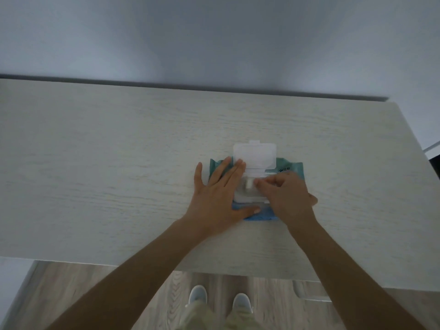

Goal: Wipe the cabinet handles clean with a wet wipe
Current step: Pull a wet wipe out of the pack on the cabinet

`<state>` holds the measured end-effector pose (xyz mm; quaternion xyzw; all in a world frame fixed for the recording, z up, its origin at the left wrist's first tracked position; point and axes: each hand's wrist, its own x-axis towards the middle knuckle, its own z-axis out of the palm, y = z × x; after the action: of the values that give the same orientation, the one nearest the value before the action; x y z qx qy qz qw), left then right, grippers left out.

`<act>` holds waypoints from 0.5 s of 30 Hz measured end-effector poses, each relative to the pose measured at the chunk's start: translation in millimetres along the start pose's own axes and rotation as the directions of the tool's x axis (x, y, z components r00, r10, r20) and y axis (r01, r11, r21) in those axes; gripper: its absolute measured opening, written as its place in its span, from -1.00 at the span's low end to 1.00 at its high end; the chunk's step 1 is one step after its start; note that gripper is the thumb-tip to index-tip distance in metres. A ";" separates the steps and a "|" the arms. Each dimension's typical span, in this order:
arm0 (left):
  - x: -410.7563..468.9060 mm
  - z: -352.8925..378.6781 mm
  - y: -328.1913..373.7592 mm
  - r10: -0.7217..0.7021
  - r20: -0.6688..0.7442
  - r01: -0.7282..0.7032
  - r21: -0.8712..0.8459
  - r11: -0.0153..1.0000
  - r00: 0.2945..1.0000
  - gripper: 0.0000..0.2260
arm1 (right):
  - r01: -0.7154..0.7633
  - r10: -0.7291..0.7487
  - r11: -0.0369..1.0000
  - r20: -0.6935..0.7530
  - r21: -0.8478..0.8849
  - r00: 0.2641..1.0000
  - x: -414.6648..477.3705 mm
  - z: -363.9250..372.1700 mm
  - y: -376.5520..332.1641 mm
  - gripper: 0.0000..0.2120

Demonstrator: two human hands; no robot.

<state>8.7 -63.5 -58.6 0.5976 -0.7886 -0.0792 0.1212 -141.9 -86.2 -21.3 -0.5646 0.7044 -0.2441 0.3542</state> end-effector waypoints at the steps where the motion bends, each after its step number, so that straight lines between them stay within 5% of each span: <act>1: 1.0 -0.5 2.5 -0.015 -0.072 0.013 -0.032 0.999 0.997 -0.15 | -0.023 0.015 0.990 0.061 0.138 0.998 -1.0 -3.8 -4.7 -0.87; 6: 4.3 0.3 12.8 -0.088 -0.231 0.058 -0.136 0.989 0.969 -0.47 | -0.026 -0.011 0.957 0.123 0.290 0.992 -2.2 -18.5 -6.5 -0.94; 11: 2.7 6.3 -0.1 0.039 -0.249 -0.054 -0.054 0.997 0.968 -0.59 | 0.175 -0.175 0.985 -0.001 -0.004 0.985 -1.7 -20.7 15.1 -0.84; 15: 1.2 14.7 -7.7 0.090 -0.241 -0.092 0.000 0.996 0.966 -0.61 | 0.352 -0.413 0.853 -0.085 -0.384 0.907 -4.5 -12.1 22.0 -0.92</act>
<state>11.3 -67.0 -74.7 0.5653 -0.7942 -0.0052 0.2228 -164.4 -77.1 -29.1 -0.7267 0.6369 -0.2224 0.1296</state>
